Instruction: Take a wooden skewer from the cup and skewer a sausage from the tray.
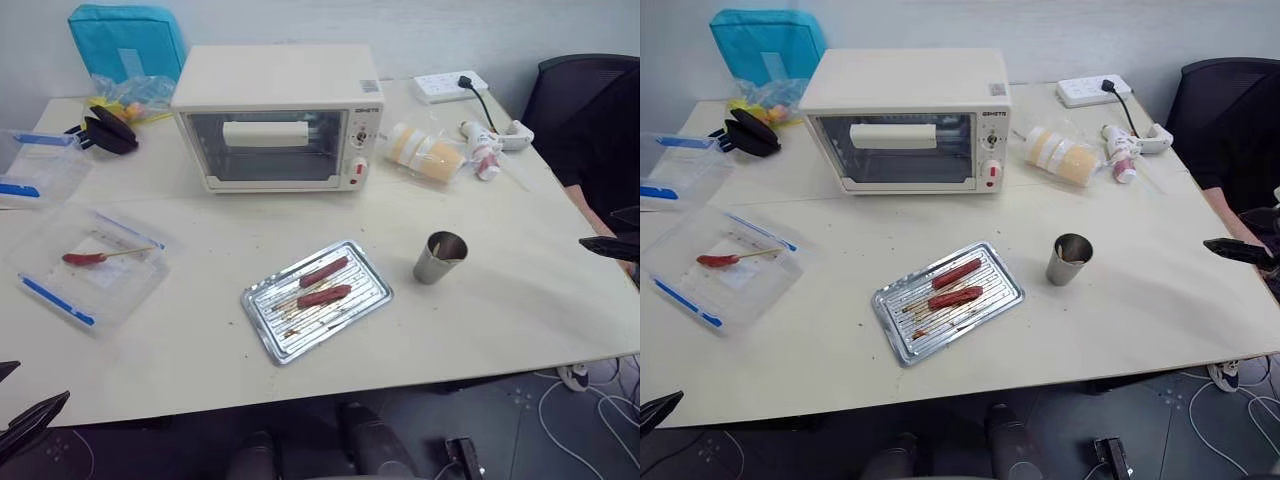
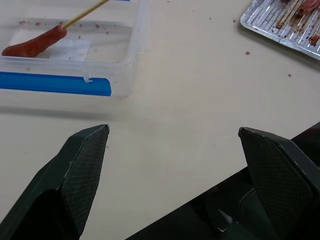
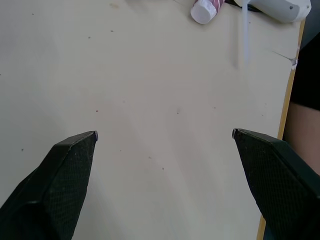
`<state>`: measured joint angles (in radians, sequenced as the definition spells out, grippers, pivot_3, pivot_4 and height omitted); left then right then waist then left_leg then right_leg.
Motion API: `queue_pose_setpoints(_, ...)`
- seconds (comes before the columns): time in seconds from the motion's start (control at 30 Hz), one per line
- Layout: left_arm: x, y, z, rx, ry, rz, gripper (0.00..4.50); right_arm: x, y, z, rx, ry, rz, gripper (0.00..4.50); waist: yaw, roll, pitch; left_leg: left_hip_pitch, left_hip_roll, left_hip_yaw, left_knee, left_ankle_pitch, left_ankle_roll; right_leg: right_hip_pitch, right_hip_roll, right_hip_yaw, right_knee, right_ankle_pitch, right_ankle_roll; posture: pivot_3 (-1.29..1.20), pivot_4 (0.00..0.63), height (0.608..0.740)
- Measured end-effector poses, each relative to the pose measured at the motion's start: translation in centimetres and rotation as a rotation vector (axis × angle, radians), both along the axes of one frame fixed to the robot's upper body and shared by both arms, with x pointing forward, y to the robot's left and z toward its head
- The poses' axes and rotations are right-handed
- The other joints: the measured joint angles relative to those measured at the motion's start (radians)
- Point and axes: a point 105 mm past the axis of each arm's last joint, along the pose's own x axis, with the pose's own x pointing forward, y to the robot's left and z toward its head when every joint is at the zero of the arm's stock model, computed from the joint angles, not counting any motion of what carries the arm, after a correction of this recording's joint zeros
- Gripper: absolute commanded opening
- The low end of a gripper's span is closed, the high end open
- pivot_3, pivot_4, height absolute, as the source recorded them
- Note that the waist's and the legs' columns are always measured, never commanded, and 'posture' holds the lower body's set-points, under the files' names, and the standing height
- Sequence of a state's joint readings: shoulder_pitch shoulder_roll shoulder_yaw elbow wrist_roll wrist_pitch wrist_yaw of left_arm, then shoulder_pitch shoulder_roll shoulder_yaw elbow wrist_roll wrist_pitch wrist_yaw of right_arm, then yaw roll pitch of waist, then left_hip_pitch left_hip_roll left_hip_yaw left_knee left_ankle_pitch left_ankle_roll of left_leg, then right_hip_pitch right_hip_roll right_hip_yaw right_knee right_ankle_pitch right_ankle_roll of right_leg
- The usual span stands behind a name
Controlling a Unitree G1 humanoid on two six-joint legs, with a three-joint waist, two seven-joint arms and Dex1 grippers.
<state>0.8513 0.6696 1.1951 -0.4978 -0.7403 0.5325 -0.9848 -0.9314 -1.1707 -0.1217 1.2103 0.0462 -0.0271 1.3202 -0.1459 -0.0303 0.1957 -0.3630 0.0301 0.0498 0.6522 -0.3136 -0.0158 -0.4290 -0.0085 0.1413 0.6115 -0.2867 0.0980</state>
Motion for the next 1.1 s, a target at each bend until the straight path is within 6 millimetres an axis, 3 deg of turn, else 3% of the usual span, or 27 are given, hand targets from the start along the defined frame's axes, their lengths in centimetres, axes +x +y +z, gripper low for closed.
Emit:
queue_pose_setpoints(0.53,1.4,0.1,0.0,-0.026,-0.020,0.025,4.38,-0.1,-0.1,-0.1,-0.001,-0.002,-0.003,4.49,-0.004,0.000,0.000,0.008,0.000,0.011,-0.001,-0.001,0.000,0.001,0.001,0.007,0.008,-0.002,0.002,0.00,0.150,0.740)
queue_pose_setpoints(0.7,2.8,-0.6,0.9,-0.035,-0.058,-0.024,4.38,0.0,0.0,0.2,0.013,-0.011,-0.003,4.49,-0.005,0.000,0.000,0.009,0.000,0.014,0.000,-0.001,0.000,0.001,0.001,0.009,0.010,-0.002,0.002,0.00,0.150,0.740)
queue_pose_setpoints(0.77,3.9,-1.6,1.2,-0.048,-0.057,-0.087,4.38,-0.1,0.3,0.5,0.033,-0.022,0.020,4.49,-0.003,0.000,0.000,0.009,0.000,0.014,0.000,-0.001,0.000,0.001,0.001,0.008,0.011,-0.002,0.002,0.00,0.150,0.740)
queue_pose_setpoints(0.9,6.7,-5.8,2.5,-0.077,-0.061,-0.338,4.38,-1.0,1.8,0.6,0.075,-0.030,0.109,4.49,0.007,-0.001,0.000,0.009,0.000,0.013,0.001,-0.001,0.000,0.002,0.000,0.008,0.014,0.000,0.009,0.00,0.150,0.740)
queue_pose_setpoints(0.97,7.7,-7.7,3.3,-0.097,-0.076,-0.441,4.38,-1.7,3.3,-0.1,0.095,-0.015,0.159,4.49,0.008,-0.001,0.000,0.009,0.001,0.011,0.002,-0.002,-0.001,0.001,0.001,0.007,0.016,0.004,0.019,0.00,0.150,0.740)
queue_pose_setpoints(1.1,9.3,-10.9,5.2,-0.133,-0.111,-0.619,4.38,-3.7,6.6,-1.1,0.164,-0.029,0.194,4.49,0.010,-0.001,-0.001,0.008,0.001,0.002,0.002,-0.003,-0.003,0.001,0.002,0.006,0.018,0.003,0.020,0.00,0.150,0.740)
